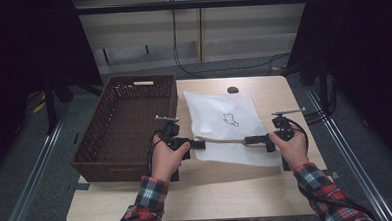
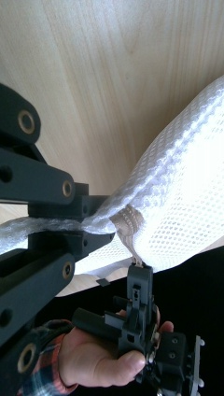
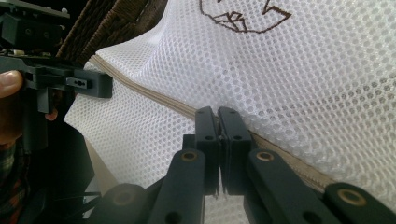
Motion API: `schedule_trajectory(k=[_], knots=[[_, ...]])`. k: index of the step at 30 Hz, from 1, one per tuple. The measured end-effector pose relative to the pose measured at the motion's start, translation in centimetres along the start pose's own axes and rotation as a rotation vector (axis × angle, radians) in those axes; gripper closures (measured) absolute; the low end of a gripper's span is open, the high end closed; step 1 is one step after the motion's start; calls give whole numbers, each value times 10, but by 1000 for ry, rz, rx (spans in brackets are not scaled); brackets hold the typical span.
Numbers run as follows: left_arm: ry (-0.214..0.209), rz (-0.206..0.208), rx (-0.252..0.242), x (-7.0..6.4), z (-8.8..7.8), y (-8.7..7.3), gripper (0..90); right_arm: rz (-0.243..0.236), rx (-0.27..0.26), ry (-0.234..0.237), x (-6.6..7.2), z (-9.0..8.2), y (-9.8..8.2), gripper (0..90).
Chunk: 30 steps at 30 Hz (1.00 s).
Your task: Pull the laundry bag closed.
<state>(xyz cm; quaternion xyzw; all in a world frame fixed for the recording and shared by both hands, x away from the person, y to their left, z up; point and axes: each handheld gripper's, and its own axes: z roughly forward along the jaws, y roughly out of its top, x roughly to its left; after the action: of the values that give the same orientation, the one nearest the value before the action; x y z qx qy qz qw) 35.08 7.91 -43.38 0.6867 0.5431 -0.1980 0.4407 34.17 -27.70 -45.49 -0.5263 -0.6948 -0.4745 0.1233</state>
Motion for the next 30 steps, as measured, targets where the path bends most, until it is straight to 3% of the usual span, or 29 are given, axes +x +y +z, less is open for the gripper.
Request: schedule_trajectory(k=[26, 30], knots=[[-4, 7, 3, -1, 1, 2, 861, 20, -10, -4, -7, -7, 0, 878], [-6, -9, 0, -3, 1, 2, 861, 16, -8, -5, -9, -8, 0, 878]])
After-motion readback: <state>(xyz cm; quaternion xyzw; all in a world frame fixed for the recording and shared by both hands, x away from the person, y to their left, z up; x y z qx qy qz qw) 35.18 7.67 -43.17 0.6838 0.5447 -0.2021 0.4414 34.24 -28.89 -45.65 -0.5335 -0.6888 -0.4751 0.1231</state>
